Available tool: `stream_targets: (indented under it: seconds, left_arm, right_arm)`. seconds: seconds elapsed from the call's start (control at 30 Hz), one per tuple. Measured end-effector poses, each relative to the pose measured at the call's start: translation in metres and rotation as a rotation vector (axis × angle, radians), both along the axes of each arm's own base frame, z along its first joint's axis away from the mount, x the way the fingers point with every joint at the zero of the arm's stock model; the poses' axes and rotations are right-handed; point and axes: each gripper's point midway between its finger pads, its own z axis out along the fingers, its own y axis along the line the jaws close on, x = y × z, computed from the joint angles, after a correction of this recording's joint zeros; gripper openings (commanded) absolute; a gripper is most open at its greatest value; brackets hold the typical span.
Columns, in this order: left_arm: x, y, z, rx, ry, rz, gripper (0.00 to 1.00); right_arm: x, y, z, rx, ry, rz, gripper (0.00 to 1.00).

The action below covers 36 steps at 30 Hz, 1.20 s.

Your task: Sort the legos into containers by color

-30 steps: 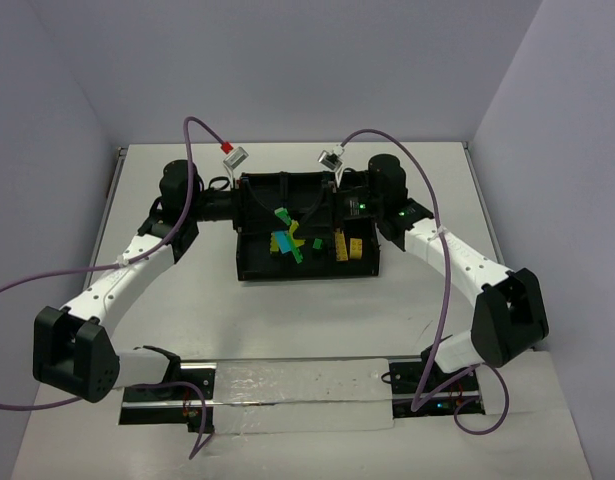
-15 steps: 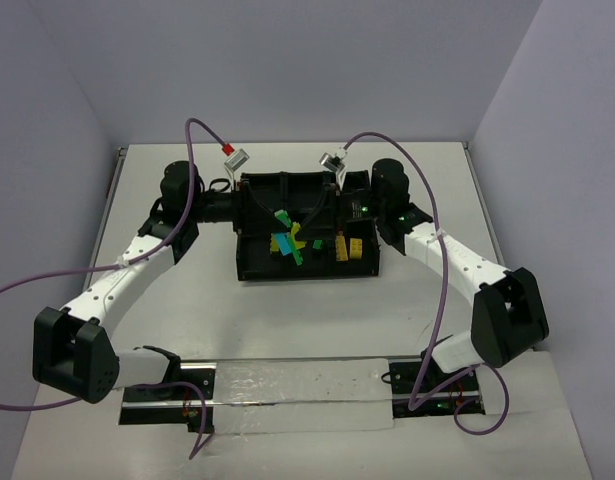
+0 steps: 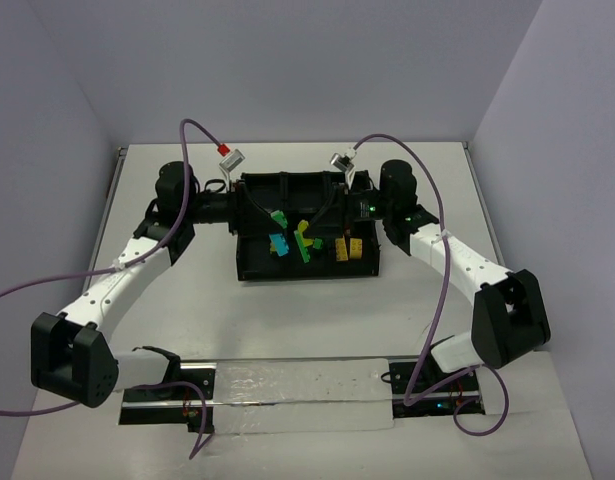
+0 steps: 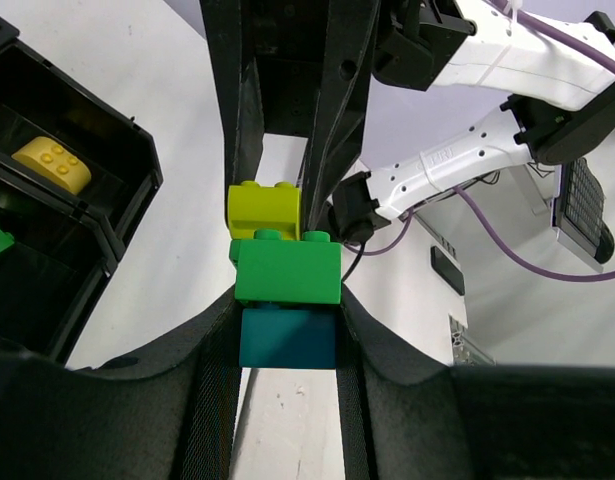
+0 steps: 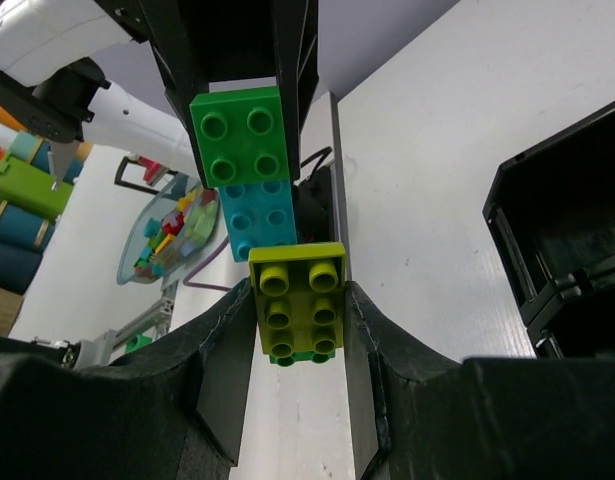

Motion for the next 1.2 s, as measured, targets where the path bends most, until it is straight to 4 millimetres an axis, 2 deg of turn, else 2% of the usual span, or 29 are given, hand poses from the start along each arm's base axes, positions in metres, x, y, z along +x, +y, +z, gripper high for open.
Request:
stream_targets:
  seconds: [0.13, 0.2, 0.47, 0.53, 0.73, 0.93, 1.03, 1.07, 1.1, 1.13, 1.2]
  left_arm:
    - [0.010, 0.009, -0.008, 0.027, 0.022, 0.058, 0.00]
    - [0.026, 0.021, -0.016, 0.060, 0.055, 0.147, 0.00]
    - [0.115, 0.118, -0.076, 0.306, 0.270, 0.725, 0.00]
    - [0.126, 0.136, -0.098, 0.370, 0.329, 0.825, 0.00]
    - [0.145, 0.178, -0.157, 0.537, 0.478, 1.072, 0.00]
    - [0.151, 0.200, -0.227, 0.687, 0.629, 1.172, 0.00]
    - [0.148, 0.209, -0.253, 0.756, 0.688, 1.211, 0.01]
    - [0.148, 0.212, -0.259, 0.773, 0.705, 1.224, 0.07]
    - [0.148, 0.214, -0.263, 0.780, 0.719, 1.235, 0.17]
    - [0.149, 0.215, -0.265, 0.785, 0.727, 1.245, 0.20]
    - [0.151, 0.218, -0.267, 0.788, 0.734, 1.261, 0.60]
  right_arm:
    - [0.006, 0.001, -0.001, -0.006, 0.006, -0.037, 0.00]
    - [0.012, 0.001, -0.003, -0.020, 0.021, -0.075, 0.00]
    - [0.041, -0.002, -0.010, -0.102, 0.058, -0.247, 0.00]
    - [0.051, -0.005, -0.014, -0.139, 0.070, -0.312, 0.00]
    - [0.077, -0.020, -0.035, -0.253, 0.111, -0.504, 0.00]
    - [0.083, -0.028, -0.047, -0.305, 0.139, -0.574, 0.00]
    - [0.084, -0.030, -0.050, -0.316, 0.146, -0.588, 0.00]
    - [0.084, -0.031, -0.050, -0.318, 0.147, -0.589, 0.00]
    - [0.084, -0.031, -0.050, -0.319, 0.147, -0.589, 0.00]
    - [0.084, -0.031, -0.050, -0.319, 0.148, -0.589, 0.00]
    - [0.084, -0.031, -0.050, -0.319, 0.147, -0.589, 0.00]
